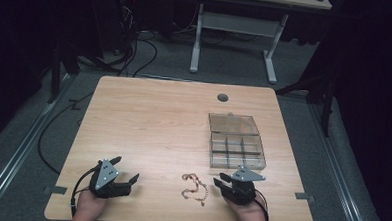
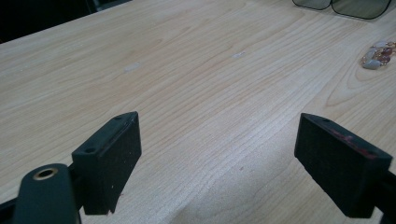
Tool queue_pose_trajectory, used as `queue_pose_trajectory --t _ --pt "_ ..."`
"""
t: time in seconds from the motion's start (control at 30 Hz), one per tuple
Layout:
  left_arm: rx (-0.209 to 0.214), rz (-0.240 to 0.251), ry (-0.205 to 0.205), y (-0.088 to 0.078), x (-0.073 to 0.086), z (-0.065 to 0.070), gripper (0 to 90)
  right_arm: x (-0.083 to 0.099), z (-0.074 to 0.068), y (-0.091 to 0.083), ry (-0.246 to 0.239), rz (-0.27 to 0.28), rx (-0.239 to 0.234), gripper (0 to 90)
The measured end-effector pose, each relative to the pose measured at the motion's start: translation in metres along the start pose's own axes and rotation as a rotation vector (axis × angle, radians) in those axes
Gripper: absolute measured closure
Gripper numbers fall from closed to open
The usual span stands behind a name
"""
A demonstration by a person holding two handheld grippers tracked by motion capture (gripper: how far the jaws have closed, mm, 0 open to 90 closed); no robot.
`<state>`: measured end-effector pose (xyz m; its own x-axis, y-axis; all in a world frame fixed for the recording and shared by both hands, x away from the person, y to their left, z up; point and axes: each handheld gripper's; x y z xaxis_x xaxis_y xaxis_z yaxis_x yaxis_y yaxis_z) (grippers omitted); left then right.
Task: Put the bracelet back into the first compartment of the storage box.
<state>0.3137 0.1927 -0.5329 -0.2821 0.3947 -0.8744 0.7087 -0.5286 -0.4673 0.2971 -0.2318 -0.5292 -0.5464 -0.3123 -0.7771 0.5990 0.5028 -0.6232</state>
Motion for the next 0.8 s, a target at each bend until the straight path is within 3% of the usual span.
queue_pose_trajectory --t 0.33,0.43,0.53,0.67,0.73,0.8 --pt "0.002 0.001 -0.001 0.000 0.000 0.000 15.4 -0.001 0.001 0.000 0.017 -0.018 -0.008 64.2" --pt "0.003 0.003 -0.001 0.000 0.000 0.000 15.4 -0.004 -0.002 0.001 0.002 -0.031 -0.016 65.2" --pt "0.005 0.003 -0.004 0.000 0.000 -0.001 15.4 -0.012 -0.009 0.002 -0.018 -0.032 -0.023 75.6" --pt "0.000 0.004 -0.010 0.000 0.000 -0.001 15.4 -0.021 -0.015 0.006 -0.017 -0.017 -0.058 81.5" --pt "0.001 0.006 -0.006 0.000 0.000 -0.001 15.4 -0.029 -0.024 0.015 -0.056 -0.033 -0.088 89.3" --pt "-0.001 0.004 -0.001 0.000 0.000 0.000 15.4 -0.032 -0.031 0.021 -0.084 -0.046 -0.111 89.9"
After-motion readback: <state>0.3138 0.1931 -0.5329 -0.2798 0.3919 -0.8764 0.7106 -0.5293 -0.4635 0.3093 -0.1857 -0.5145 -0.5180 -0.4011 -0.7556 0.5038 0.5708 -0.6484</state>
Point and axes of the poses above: each handheld gripper's, and its own axes: y roughly forward along the jaws, x roughly out of its underside, z roughly to its right, and after that the axes turned 1 degree about -z, right-handed
